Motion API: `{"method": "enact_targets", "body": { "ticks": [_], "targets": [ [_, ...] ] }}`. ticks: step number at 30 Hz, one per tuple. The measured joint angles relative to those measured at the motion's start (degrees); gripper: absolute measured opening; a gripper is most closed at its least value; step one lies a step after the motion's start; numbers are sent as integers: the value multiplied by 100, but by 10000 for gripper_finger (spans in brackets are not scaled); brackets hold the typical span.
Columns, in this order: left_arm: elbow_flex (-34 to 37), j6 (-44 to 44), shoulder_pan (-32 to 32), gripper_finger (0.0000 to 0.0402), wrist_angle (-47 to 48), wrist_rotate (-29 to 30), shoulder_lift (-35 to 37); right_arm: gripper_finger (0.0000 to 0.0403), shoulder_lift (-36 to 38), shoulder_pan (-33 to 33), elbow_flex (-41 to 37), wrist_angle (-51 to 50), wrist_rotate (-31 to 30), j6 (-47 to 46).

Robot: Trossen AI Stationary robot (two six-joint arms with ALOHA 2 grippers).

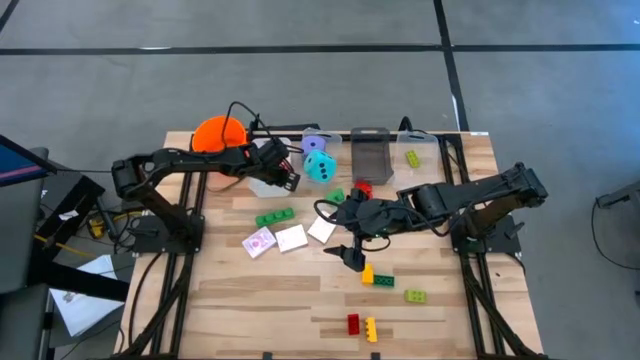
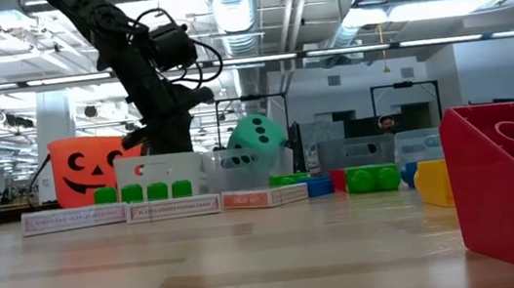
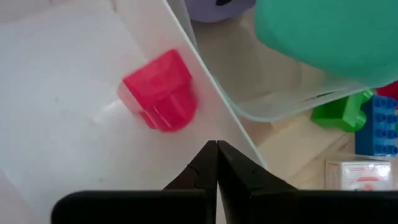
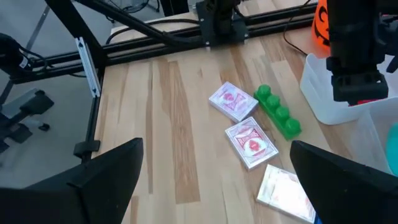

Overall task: Pick & Place Toys
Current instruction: Adjust the white bin

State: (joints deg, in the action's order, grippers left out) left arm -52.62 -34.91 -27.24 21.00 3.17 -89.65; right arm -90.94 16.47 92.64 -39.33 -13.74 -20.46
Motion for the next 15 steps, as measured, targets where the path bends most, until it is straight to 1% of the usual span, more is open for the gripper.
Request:
{"method": "enact_targets", "body": {
  "ticks": [8,15],
  "targets": [
    [0,789,-330,0,-62,-76,0,397,0,-184,0,681,-4,-102],
    [-2,1049,-464,0,-618,-408,-49,397,0,-496,0,1291,-4,-268]
  ]
}}
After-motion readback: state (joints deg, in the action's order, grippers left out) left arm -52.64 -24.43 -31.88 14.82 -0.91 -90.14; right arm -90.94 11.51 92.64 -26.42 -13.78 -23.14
